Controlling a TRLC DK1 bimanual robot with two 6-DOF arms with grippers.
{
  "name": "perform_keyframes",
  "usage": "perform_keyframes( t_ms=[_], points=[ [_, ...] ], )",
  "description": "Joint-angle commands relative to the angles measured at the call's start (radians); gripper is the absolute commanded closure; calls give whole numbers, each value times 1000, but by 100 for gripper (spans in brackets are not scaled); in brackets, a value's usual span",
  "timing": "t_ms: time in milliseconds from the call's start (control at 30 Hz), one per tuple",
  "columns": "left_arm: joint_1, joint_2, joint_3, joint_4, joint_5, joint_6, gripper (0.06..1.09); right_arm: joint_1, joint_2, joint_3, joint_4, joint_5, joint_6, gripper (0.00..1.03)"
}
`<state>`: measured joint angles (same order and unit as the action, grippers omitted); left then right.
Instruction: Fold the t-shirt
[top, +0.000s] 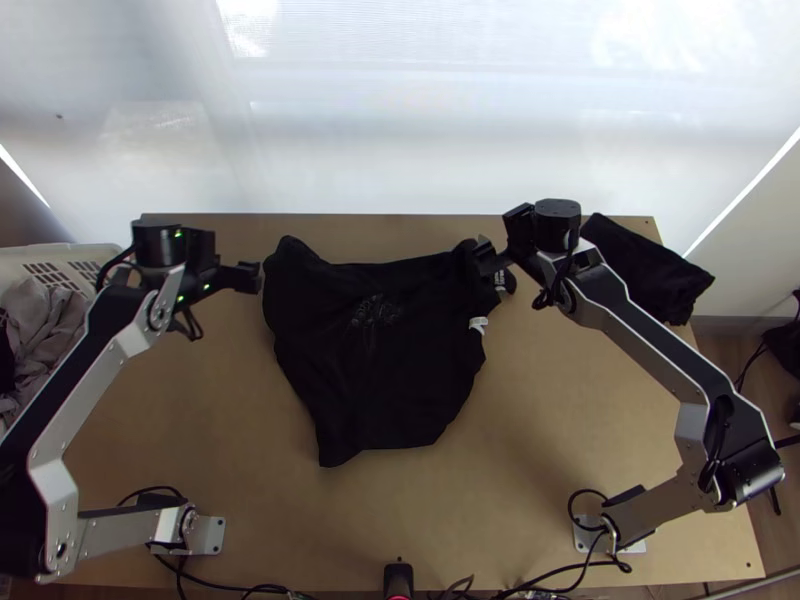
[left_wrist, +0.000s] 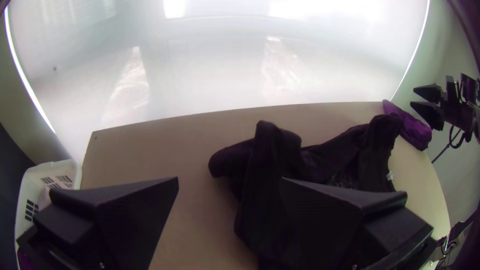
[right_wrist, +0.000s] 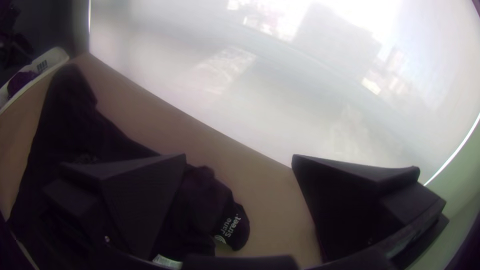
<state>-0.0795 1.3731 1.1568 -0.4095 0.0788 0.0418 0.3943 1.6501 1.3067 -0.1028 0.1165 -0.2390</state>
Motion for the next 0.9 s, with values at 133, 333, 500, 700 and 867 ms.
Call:
perform_keyframes(
  t_ms=[133, 333, 500, 700, 867],
  points=[
    [83, -243, -147, -123, 7, 7, 11, -14, 94, 72, -123, -37, -49, 5],
    [92, -295, -178, -172, 7, 6, 11, 141, 34, 82, -294, -187, -13, 5],
    [78, -327, -216, -184, 7, 6, 11, 314, -6, 63, -443, -291, -8, 5],
    [76, -353, -261, -190, 7, 3, 11, 503, -9, 45, -509, -356, -34, 5],
    [75, -384, -315, -189, 9, -2, 11, 681, 42, 37, -511, -360, -63, 5]
  ],
)
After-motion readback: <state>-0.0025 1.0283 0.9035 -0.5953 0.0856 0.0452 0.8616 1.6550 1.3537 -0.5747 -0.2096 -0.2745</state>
